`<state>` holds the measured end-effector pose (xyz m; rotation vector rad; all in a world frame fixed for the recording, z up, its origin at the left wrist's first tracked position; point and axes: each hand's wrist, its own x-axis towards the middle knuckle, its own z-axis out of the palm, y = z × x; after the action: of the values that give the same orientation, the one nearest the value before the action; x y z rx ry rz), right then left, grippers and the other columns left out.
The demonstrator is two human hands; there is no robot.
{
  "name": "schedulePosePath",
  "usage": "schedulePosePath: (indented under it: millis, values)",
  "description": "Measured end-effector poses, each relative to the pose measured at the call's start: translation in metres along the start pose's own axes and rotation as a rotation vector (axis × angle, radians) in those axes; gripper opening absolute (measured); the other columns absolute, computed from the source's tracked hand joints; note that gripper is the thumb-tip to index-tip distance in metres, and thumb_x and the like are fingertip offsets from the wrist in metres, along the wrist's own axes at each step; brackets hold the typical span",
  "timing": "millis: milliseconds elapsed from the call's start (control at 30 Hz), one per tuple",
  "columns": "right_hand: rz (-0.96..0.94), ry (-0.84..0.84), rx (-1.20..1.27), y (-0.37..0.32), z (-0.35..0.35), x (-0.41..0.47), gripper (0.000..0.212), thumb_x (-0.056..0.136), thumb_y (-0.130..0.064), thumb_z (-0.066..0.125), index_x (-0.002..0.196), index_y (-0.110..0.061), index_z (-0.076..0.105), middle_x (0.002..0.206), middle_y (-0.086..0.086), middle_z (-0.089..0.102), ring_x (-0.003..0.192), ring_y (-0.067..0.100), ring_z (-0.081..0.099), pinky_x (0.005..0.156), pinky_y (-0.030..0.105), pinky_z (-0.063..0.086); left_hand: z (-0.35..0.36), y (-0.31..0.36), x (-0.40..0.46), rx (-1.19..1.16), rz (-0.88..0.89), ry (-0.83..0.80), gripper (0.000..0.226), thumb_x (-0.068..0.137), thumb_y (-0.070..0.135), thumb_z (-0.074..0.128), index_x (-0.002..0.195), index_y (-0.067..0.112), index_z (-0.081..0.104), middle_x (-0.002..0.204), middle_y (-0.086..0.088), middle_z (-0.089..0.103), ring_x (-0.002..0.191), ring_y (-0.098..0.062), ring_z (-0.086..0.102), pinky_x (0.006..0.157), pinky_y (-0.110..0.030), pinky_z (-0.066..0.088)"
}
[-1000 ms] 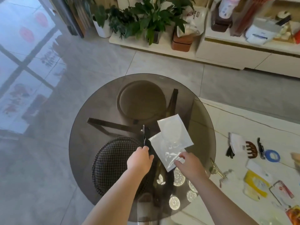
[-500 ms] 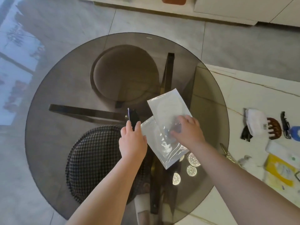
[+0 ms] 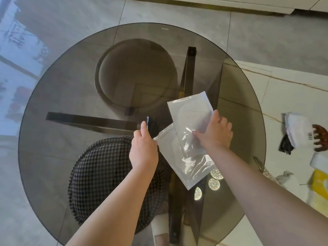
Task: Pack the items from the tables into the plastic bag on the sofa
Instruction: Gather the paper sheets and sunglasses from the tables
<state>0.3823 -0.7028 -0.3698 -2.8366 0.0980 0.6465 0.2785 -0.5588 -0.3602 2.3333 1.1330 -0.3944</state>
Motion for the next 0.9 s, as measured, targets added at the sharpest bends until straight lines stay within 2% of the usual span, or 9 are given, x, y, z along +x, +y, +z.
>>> schedulePosePath:
  millis: [100, 200, 333, 433, 600, 667, 733, 800, 900]
  values:
    - [0.036, -0.011, -0.004, -0.001, 0.000, 0.000, 0.078, 0.077, -0.039, 0.073, 0.139, -0.013, 0.033, 0.135, 0.011, 0.042, 0.126, 0.030, 0.036, 0.103, 0.039, 0.032, -0.001, -0.001, -0.001, -0.051, -0.071, -0.043, 0.070, 0.092, 0.025, 0.060, 0.150, 0.020, 0.020, 0.136, -0.006, 0.051, 0.119, -0.023, 0.056, 0.086, -0.035, 0.054]
    - [0.035, -0.044, 0.042, 0.000, 0.002, -0.007, 0.060, 0.078, -0.033, 0.073, 0.128, -0.017, 0.043, 0.135, 0.008, 0.037, 0.125, 0.027, 0.034, 0.099, 0.039, 0.036, -0.002, -0.003, -0.007, -0.111, -0.158, -0.079, 0.061, 0.089, 0.023, 0.064, 0.141, 0.015, 0.034, 0.126, -0.006, 0.058, 0.111, -0.024, 0.061, 0.082, -0.038, 0.054]
    - [-0.003, -0.107, 0.066, 0.010, 0.002, -0.023, 0.078, 0.076, -0.026, 0.076, 0.135, -0.025, 0.026, 0.150, 0.009, 0.018, 0.134, 0.029, 0.024, 0.105, 0.044, 0.034, -0.001, -0.011, -0.022, -0.175, -0.251, -0.117, 0.038, 0.089, 0.023, 0.063, 0.122, 0.009, 0.049, 0.116, -0.009, 0.057, 0.094, -0.024, 0.061, 0.076, -0.036, 0.055]
    - [-0.115, -0.147, -0.041, 0.022, 0.001, -0.037, 0.092, 0.078, -0.025, 0.073, 0.145, -0.024, 0.010, 0.149, 0.009, 0.024, 0.132, 0.030, 0.030, 0.105, 0.041, 0.035, 0.004, -0.020, -0.034, -0.214, -0.286, -0.168, 0.024, 0.092, 0.023, 0.058, 0.110, 0.007, 0.059, 0.112, -0.011, 0.057, 0.078, -0.022, 0.058, 0.063, -0.031, 0.051]
    - [-0.307, -0.169, -0.161, 0.038, 0.011, -0.071, 0.098, 0.080, -0.023, 0.071, 0.149, -0.026, 0.002, 0.148, -0.001, 0.031, 0.128, 0.024, 0.037, 0.103, 0.036, 0.040, 0.005, -0.021, -0.052, -0.444, -0.375, -0.158, 0.016, 0.094, 0.020, 0.056, 0.106, 0.009, 0.053, 0.096, -0.005, 0.059, 0.069, -0.012, 0.052, 0.054, -0.023, 0.041]
    - [-0.243, -0.176, -0.066, 0.038, 0.013, -0.078, 0.089, 0.084, -0.023, 0.067, 0.149, -0.024, 0.006, 0.148, 0.000, 0.033, 0.131, 0.025, 0.035, 0.103, 0.038, 0.041, 0.004, -0.018, -0.055, -0.504, -0.371, -0.173, 0.014, 0.095, 0.020, 0.055, 0.105, 0.012, 0.050, 0.094, -0.004, 0.058, 0.069, -0.011, 0.053, 0.056, -0.022, 0.044]
    - [-0.117, -0.168, 0.048, 0.032, 0.015, -0.084, 0.082, 0.086, -0.024, 0.063, 0.149, -0.018, 0.011, 0.145, 0.007, 0.035, 0.132, 0.027, 0.035, 0.102, 0.040, 0.042, 0.004, -0.016, -0.055, -0.542, -0.359, -0.195, 0.015, 0.095, 0.020, 0.054, 0.107, 0.011, 0.049, 0.097, -0.005, 0.059, 0.078, -0.016, 0.057, 0.063, -0.024, 0.047]
    - [0.019, -0.163, 0.142, 0.025, 0.018, -0.086, 0.080, 0.085, -0.025, 0.064, 0.148, -0.014, 0.016, 0.141, 0.013, 0.038, 0.128, 0.031, 0.042, 0.097, 0.042, 0.044, 0.005, -0.015, -0.054, -0.568, -0.357, -0.202, 0.015, 0.095, 0.019, 0.054, 0.107, 0.011, 0.049, 0.096, -0.005, 0.059, 0.082, -0.018, 0.057, 0.067, -0.028, 0.047]
    - [0.161, -0.208, 0.177, 0.022, 0.018, -0.088, 0.076, 0.083, -0.031, 0.066, 0.144, -0.012, 0.024, 0.138, 0.011, 0.047, 0.120, 0.034, 0.052, 0.091, 0.041, 0.045, 0.007, -0.016, -0.053, -0.580, -0.360, -0.207, 0.014, 0.095, 0.019, 0.053, 0.106, 0.011, 0.048, 0.088, -0.001, 0.054, 0.078, -0.017, 0.052, 0.071, -0.031, 0.046]
